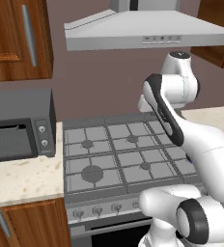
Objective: The kettle is done boiling. Turn off the stove, then wait for 300 timesteps before moving the kettle to the dining table.
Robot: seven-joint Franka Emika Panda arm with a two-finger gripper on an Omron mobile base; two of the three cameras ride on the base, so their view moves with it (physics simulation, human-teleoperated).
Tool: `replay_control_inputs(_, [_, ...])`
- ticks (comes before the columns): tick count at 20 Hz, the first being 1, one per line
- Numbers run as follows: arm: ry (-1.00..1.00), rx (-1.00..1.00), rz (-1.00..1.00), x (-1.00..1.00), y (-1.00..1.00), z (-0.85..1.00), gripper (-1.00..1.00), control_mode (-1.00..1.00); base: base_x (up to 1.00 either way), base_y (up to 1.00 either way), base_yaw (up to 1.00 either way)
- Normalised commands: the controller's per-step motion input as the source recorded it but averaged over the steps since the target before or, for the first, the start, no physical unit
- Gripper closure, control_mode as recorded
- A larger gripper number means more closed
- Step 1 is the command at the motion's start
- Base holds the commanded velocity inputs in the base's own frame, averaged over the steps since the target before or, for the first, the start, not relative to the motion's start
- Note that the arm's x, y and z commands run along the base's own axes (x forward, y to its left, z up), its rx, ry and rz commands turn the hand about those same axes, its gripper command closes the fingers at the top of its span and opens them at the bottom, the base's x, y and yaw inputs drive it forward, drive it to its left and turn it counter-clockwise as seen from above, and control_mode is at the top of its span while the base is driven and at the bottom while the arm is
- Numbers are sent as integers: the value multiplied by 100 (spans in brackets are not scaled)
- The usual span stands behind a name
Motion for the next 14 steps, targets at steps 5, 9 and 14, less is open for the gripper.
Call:
replay_control_inputs(5, [-6, 0, 0, -15, -5, 0, -100, -100, 0, 0, 0])
replay_control_inputs(9, [-5, 0, -1, -34, -16, 0, -100, -100, 0, 0, 0])
replay_control_inputs(14, [-2, 0, -2, -38, -22, 0, -100, -100, 0, 0, 0])
